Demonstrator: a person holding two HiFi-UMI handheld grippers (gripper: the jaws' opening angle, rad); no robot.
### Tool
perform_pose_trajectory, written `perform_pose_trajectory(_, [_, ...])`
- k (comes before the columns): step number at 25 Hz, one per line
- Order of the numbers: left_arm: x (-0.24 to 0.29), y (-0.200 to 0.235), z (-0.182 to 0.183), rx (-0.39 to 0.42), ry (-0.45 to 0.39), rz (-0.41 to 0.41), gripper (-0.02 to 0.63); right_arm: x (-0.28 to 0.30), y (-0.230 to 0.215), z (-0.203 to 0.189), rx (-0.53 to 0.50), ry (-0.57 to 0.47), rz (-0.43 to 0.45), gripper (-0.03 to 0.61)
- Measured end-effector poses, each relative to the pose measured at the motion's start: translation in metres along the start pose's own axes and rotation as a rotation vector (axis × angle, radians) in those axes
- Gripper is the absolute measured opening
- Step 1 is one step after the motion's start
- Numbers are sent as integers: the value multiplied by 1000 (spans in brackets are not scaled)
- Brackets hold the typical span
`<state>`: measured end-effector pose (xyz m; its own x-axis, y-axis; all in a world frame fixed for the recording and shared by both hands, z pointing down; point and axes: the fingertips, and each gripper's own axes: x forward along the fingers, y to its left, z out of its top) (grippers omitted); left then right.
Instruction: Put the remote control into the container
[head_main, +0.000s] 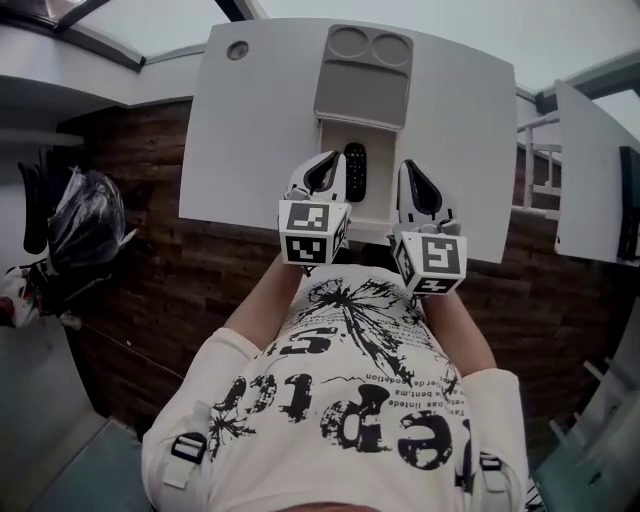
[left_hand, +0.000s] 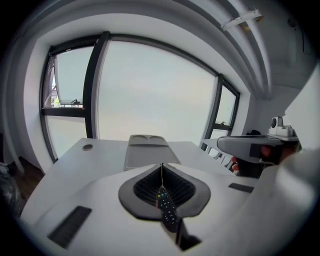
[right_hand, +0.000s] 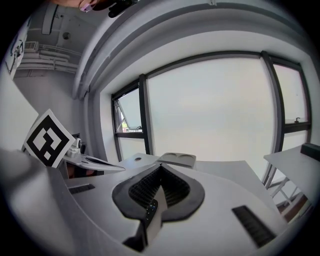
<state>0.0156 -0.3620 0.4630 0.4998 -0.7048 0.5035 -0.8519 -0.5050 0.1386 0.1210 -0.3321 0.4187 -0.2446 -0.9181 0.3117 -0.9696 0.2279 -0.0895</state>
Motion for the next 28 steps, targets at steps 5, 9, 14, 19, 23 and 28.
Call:
perform_pose_trajectory(5, [-26, 2, 10, 8, -59, -45, 9, -18, 19, -4, 15, -27, -45, 2])
perform_pose_trajectory(9, [-55, 5, 27, 38, -182, -58, 9, -28, 32, -13, 33, -30, -76, 2])
perform_pose_trajectory(14, [-89, 7, 53, 110, -360, -47, 9, -29, 42, -9, 33, -43, -102, 2])
perform_pose_trajectory(19, [-103, 11, 66, 147, -441, -38, 9, -31, 48, 8, -3, -94, -102, 2])
perform_pose_trajectory(23, [-103, 15, 68, 110, -424, -34, 9, -32, 46, 14, -15, -112, -104, 2])
perform_pose_trajectory(28, [-103, 22, 68, 86, -406, -23, 9, -31, 45, 16, -26, -116, -96, 2])
